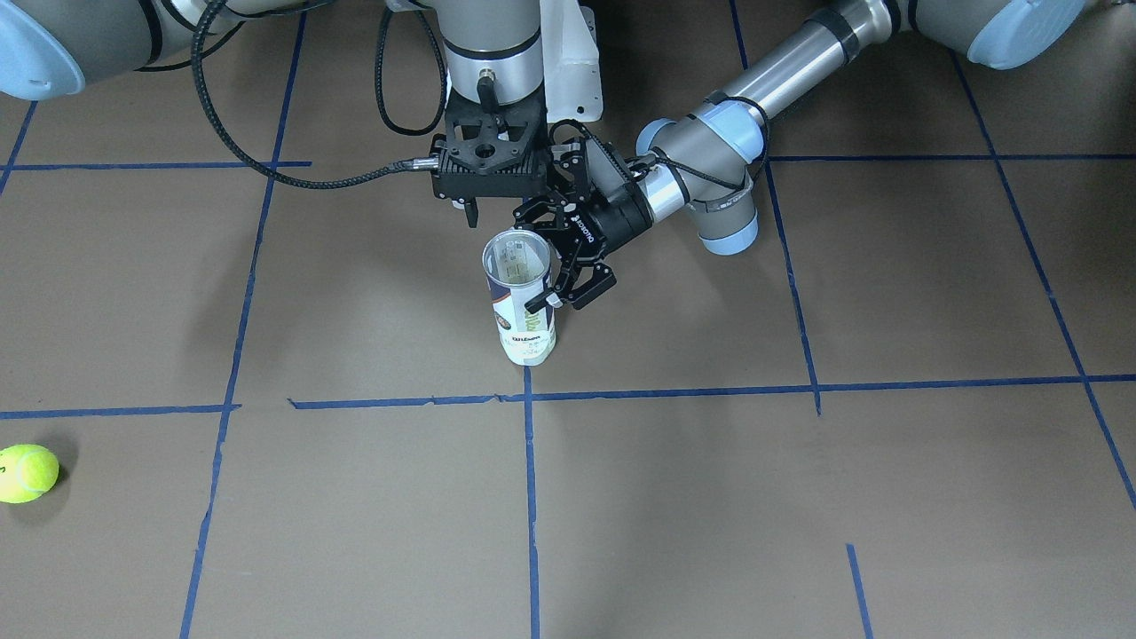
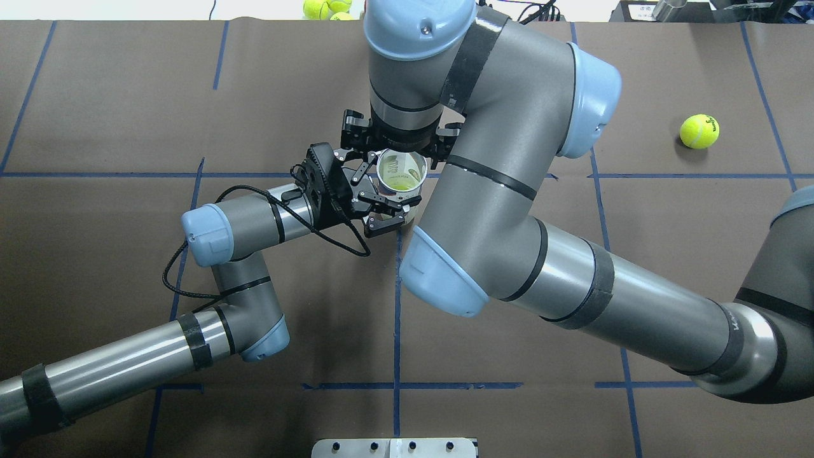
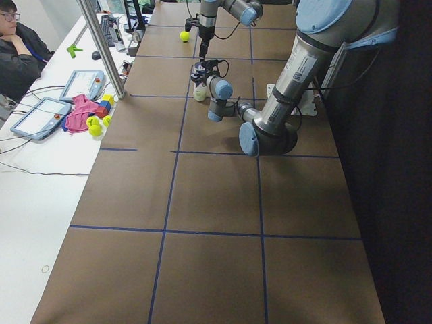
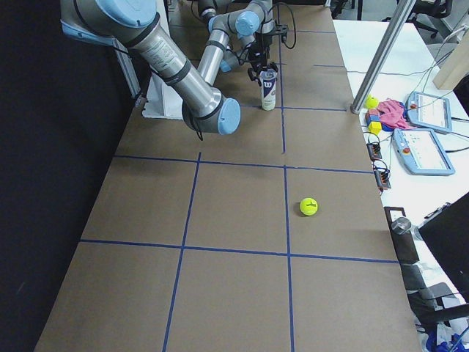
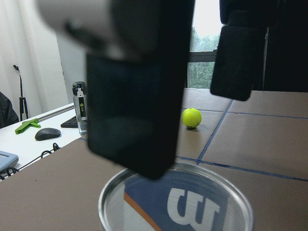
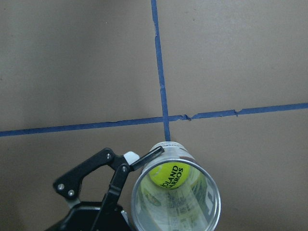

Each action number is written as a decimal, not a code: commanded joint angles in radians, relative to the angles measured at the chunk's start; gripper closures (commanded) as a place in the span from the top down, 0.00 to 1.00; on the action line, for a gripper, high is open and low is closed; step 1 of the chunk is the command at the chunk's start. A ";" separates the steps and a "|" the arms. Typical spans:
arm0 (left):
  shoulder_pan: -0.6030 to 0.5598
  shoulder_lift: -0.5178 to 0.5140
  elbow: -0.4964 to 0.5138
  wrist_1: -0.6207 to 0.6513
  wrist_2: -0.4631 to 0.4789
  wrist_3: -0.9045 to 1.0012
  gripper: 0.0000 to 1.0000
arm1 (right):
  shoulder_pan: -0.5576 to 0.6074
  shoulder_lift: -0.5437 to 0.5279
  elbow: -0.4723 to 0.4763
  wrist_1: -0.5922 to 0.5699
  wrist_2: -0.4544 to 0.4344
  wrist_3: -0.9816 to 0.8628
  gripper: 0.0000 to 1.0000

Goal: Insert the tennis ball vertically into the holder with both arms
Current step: 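Open the right gripper to drop the ball into the can, then move the right gripper back toward the second tennis ball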

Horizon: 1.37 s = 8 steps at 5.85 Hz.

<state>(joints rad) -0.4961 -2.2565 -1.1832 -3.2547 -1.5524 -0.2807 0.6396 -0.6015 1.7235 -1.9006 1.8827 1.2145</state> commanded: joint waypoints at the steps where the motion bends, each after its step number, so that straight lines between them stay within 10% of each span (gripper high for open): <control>1: -0.002 0.000 -0.001 0.000 0.000 0.000 0.87 | 0.085 -0.036 0.002 0.000 0.088 -0.123 0.99; 8: -0.010 0.006 -0.001 -0.002 0.006 -0.002 0.87 | 0.474 -0.424 -0.062 0.129 0.231 -0.934 0.99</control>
<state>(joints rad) -0.5058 -2.2508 -1.1843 -3.2567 -1.5463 -0.2822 1.0657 -0.9865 1.6940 -1.7805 2.1049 0.4015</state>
